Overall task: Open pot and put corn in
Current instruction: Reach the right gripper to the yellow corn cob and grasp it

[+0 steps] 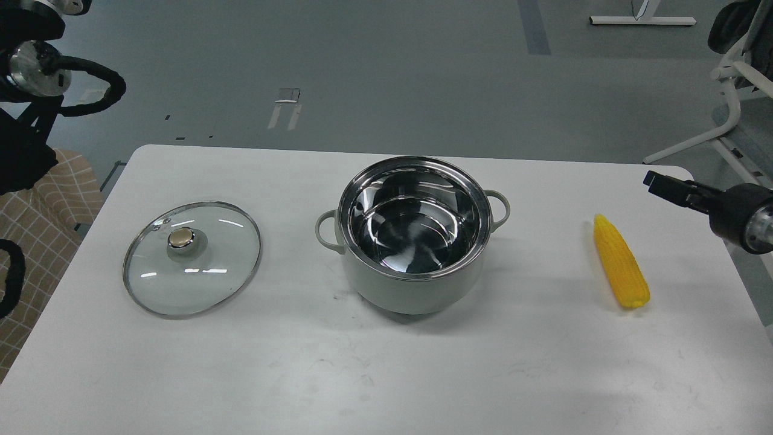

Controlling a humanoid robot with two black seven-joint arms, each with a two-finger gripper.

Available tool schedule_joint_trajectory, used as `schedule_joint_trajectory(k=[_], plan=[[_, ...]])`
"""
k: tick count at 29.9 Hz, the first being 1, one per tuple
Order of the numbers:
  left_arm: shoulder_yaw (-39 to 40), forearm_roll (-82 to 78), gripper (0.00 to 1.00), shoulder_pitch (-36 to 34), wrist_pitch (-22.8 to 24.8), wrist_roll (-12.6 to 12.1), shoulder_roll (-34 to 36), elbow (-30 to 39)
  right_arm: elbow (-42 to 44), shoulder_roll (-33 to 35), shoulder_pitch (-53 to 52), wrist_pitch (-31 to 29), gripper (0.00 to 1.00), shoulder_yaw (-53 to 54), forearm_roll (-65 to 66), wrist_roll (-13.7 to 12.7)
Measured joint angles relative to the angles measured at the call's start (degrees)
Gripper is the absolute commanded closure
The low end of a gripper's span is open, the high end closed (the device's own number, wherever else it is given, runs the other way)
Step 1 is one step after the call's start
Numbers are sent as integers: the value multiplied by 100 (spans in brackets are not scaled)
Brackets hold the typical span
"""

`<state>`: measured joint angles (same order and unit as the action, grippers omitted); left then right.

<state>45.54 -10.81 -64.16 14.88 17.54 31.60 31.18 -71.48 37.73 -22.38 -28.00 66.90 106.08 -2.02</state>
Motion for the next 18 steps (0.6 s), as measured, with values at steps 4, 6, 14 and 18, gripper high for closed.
schedule_joint_trajectory(k=[4,6,14,18], plan=[[250,3,3,66,63,-94,-260,-7,366,-332,-26,103,0,-403,365,47],[263,-7,3,110,69,-86,-308,-7,454,-451,-28,127,0,-527,540,51],[265,-66,3,213,19,-12,-336,23,895,-805,-3,152,45,-836,1203,52],[265,-71,3,213,37,-12,-313,41,925,-837,-2,151,68,-1018,1239,49]])
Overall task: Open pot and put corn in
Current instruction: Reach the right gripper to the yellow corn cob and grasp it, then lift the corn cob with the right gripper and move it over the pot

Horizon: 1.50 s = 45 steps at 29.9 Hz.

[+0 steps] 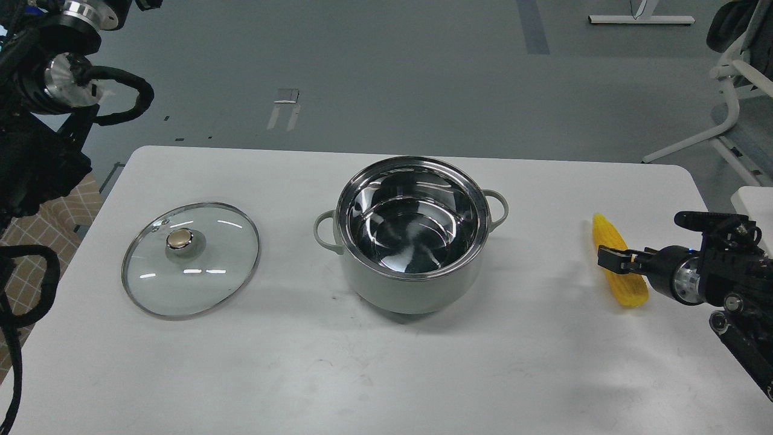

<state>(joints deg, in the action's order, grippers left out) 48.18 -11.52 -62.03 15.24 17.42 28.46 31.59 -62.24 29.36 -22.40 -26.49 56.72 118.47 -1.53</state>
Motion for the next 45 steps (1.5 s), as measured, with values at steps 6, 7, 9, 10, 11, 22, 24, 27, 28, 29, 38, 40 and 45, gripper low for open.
schedule_joint_trajectory(k=[6,7,9,10,11,22,24,27,28,29,38,40,45], plan=[[5,0,3,-28,27,-7,54,8,-15,-27,7,-12,100,-63,-6,-3],[5,0,3,-28,27,-9,55,10,-33,-16,4,-13,100,-63,-12,-3],[6,0,3,-28,27,-12,61,14,-100,41,-15,-12,100,-41,-38,-2],[6,0,3,-28,27,-15,67,14,-145,89,-24,1,100,-12,-46,1],[7,0,3,-28,27,-16,73,14,-189,142,-29,13,100,26,-54,7],[14,0,3,-84,-12,-32,111,318,-2096,703,-261,-47,100,1334,-1689,265],[16,1,3,-86,-19,-41,145,400,-2585,603,-308,-93,100,1296,-2153,278],[16,0,3,-87,-23,-50,188,499,-2921,167,-462,-130,100,1060,-2424,260],[17,0,3,-88,-22,-52,203,522,-2955,-40,-583,-134,100,915,-2441,250],[16,0,3,-87,-21,-53,228,532,-2957,-227,-728,-134,100,727,-2428,238],[23,0,3,-57,-36,-57,266,541,-1914,-1375,-1692,-93,100,-955,-1141,216],[23,0,3,-54,-38,-57,266,544,-1668,-1540,-1762,-86,100,-1149,-943,220],[21,5,3,-36,-38,-57,286,544,-1192,-1861,-1834,-34,100,-1446,-438,224]])
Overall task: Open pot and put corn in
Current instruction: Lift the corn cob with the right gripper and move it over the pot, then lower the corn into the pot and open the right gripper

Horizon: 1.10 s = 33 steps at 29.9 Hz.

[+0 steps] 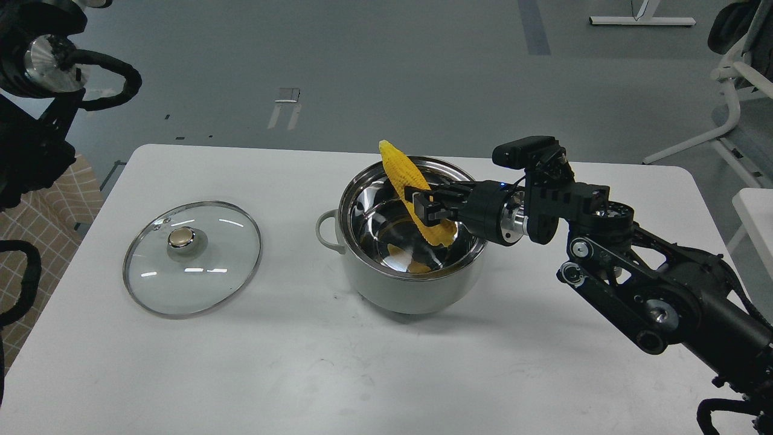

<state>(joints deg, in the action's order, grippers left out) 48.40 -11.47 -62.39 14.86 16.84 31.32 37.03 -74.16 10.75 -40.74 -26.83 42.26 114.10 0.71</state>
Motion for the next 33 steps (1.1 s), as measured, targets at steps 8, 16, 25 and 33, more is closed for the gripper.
schedule_joint_trajectory(k=[8,16,25,33], plan=[[-5,5,3,7,5,3,57,60,190,-57,-2,11,58,-36,137,0],[2,5,3,7,-1,3,68,76,235,-106,50,18,27,-34,133,0],[11,5,3,7,15,3,107,76,212,-103,52,29,2,18,128,16],[6,5,3,7,33,-29,134,77,106,-99,-18,47,0,755,65,18]])
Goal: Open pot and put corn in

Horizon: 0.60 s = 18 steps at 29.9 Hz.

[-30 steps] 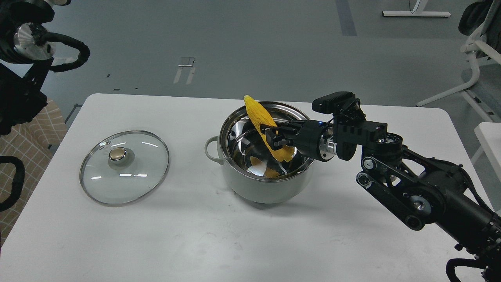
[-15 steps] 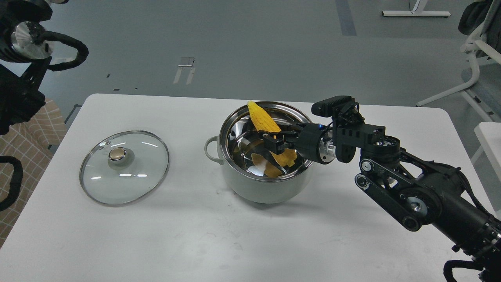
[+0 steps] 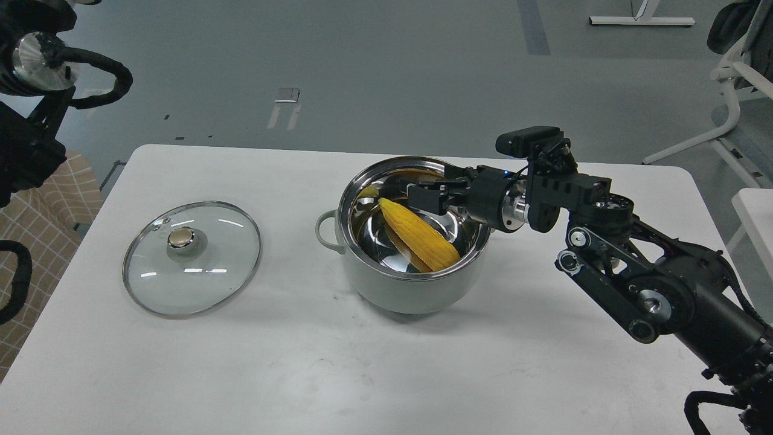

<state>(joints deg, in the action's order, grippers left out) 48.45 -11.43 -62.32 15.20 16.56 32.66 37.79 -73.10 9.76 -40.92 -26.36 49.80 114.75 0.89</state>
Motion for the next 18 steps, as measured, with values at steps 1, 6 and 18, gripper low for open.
schedule_joint_trajectory(k=[1,6,18], plan=[[-3,0,3,-1,10,-5,20,0,-27,-12,-31,5,0,289,-17,0],[-20,0,2,-6,132,-2,101,0,14,-217,-220,19,0,1814,-295,6],[40,42,2,75,598,14,77,-17,1408,65,-1321,451,0,4035,-3406,7]])
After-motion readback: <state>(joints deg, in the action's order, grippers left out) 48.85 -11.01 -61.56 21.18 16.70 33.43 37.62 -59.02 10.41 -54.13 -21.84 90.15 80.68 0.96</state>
